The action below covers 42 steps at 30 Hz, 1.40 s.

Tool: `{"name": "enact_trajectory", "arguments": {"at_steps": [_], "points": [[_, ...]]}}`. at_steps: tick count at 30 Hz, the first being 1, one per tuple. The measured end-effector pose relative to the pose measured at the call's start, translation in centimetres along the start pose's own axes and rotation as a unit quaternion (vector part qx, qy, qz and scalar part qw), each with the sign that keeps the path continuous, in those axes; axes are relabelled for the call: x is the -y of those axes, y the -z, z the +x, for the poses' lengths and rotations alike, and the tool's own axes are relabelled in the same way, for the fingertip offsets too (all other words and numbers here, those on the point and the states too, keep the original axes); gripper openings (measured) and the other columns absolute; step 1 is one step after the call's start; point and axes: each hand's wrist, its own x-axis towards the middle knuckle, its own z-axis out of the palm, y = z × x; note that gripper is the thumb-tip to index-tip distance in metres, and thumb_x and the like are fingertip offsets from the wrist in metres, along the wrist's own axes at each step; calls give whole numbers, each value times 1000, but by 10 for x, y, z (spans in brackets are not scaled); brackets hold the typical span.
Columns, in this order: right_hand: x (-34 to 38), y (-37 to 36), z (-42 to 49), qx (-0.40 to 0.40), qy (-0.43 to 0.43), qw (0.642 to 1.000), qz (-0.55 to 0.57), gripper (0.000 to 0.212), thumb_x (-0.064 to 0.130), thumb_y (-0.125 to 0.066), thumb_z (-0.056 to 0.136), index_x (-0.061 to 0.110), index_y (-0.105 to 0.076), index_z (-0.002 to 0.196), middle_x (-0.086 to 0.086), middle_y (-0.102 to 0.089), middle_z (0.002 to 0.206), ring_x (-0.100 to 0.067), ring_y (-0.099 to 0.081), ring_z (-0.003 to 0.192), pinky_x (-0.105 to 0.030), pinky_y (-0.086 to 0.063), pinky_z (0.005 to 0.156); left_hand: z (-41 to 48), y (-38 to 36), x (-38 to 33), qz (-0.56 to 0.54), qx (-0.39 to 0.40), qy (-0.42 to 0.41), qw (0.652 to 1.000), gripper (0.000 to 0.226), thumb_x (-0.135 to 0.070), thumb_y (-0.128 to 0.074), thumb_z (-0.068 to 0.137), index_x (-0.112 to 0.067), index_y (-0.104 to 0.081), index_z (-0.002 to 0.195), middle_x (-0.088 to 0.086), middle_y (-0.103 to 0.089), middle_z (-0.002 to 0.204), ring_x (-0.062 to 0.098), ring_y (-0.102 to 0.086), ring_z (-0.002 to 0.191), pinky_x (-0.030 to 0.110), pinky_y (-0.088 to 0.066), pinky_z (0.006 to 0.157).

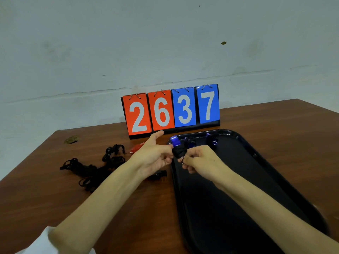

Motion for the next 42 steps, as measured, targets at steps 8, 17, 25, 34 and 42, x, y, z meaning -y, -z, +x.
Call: {"name": "enact_trajectory", "arguments": {"at_steps": [8, 17, 25, 34, 42], "points": [[11, 17, -5, 83, -42, 974, 206, 18, 3, -49, 90, 3, -67, 91, -3, -59, 69, -11, -55, 64, -24, -50, 66, -14, 1, -25, 199, 55, -98, 974, 70, 16, -43, 78, -26, -45, 134, 8, -56, 81, 11, -47, 59, 23, -40, 57], [-7, 114, 22, -208, -19, 977, 38, 12, 13, -63, 81, 7, -72, 75, -8, -70, 68, -14, -58, 62, -26, -48, 63, 61, -55, -12, 485, -35, -305, 819, 44, -14, -50, 92, -22, -42, 134, 4, -43, 127, 9, -51, 95, 21, -42, 84], [-49, 121, 62, -244, -108, 921, -285, 17, 23, -58, 84, 11, -70, 81, -3, -65, 70, -16, -57, 59, -22, -37, 46, 123, -94, 39, 788, -59, -331, 516, 65, -61, -31, 92, -18, -33, 141, 10, -48, 135, 29, -40, 125, 43, -28, 106], [-62, 102, 64, -240, -85, 868, -427, 18, 27, -50, 90, 12, -59, 93, 1, -55, 71, -16, -51, 59, -23, -33, 45, 121, -78, 45, 768, -33, -337, 544, 48, -48, -42, 94, -15, -42, 129, 7, -53, 127, 23, -49, 116, 37, -37, 99], [-62, 99, 60, -214, -103, 865, -443, 22, 34, -51, 90, 15, -61, 86, 2, -60, 69, -12, -59, 61, -24, -49, 53, 116, -59, 39, 781, -31, -343, 522, 50, -52, -39, 94, -17, -43, 130, 5, -53, 130, 23, -46, 120, 40, -32, 104]]}}
